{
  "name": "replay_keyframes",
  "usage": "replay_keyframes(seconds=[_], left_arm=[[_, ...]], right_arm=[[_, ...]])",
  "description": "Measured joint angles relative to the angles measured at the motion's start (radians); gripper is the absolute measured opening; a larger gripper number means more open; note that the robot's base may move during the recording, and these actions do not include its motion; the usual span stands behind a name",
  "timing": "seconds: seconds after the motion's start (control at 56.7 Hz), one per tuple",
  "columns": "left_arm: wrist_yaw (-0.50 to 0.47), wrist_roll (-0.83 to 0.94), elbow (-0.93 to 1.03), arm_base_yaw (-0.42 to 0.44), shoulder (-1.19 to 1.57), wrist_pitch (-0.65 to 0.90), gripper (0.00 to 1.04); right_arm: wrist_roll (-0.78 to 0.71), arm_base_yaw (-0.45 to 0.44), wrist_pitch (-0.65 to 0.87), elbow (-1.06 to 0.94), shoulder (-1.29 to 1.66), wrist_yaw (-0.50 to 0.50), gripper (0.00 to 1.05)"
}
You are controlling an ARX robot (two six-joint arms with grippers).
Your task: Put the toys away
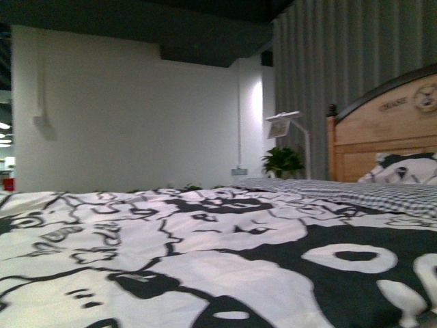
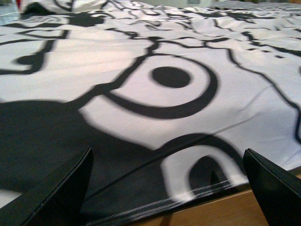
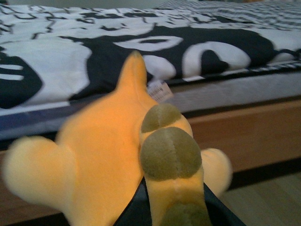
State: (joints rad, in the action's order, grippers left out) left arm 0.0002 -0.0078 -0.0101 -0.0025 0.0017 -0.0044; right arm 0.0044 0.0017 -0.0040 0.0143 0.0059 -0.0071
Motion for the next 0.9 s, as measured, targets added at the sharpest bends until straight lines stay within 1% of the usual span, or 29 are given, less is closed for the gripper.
replay_keyframes(seconds=[0.088,0.335,0.565,0.9], left_arm=[[0.000,0.000,0.000,0.000,0.000,0.000,0.98],[-0.003,0.000,0.000,0.001,0.000,0.000,0.98],[0.000,0.000,0.000,0.001,0.000,0.000,0.98],[0.000,0.000,0.000,0.001,0.000,0.000,0.98]], right_arm=[[-0.002,-0.002,-0.001,0.000,-0.002,0.020,0.06],[-0.002,-0.001,-0.001,0.000,-0.001,-0.003,0.06],[-0.002,-0.002,-0.001,0.000,-0.001,0.013,0.06],[-0.002,-0.001,-0.001,0.000,-0.001,0.007,0.06]])
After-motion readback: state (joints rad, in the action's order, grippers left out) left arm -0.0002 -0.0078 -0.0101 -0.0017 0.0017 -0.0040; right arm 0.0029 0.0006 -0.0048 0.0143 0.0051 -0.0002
